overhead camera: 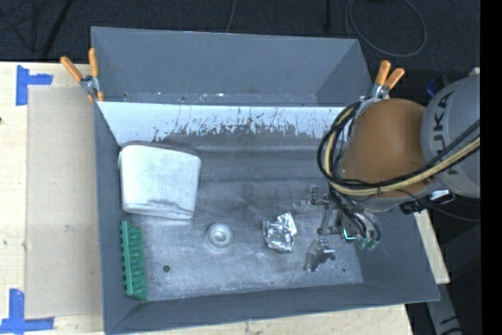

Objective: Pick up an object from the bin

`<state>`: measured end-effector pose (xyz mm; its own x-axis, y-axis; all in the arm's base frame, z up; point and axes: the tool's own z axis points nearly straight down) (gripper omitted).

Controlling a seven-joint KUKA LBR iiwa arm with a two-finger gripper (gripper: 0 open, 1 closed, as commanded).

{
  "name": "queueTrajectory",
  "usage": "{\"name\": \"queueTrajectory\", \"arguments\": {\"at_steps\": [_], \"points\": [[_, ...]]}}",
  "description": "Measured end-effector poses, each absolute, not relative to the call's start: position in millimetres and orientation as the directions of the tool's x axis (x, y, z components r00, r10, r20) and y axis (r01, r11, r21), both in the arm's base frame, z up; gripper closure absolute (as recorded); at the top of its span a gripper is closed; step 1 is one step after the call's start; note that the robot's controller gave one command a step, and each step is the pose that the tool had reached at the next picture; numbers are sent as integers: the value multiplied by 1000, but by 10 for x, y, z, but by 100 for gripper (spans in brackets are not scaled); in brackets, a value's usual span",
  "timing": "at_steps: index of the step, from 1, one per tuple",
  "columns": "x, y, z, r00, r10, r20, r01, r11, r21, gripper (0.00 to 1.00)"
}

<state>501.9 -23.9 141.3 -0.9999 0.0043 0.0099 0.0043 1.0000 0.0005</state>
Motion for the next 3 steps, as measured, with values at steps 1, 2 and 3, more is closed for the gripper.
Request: {"name": "queueTrajectory", "arguments": {"at_steps": [1,2,3], "points": [[5033,-497,706,-997,71,-5,71,997,3,0],[5043,-498,743,-998,66,-7,66,998,1,100],[4787,-588,1111,-996,89,0,89,996,0,100]]}}
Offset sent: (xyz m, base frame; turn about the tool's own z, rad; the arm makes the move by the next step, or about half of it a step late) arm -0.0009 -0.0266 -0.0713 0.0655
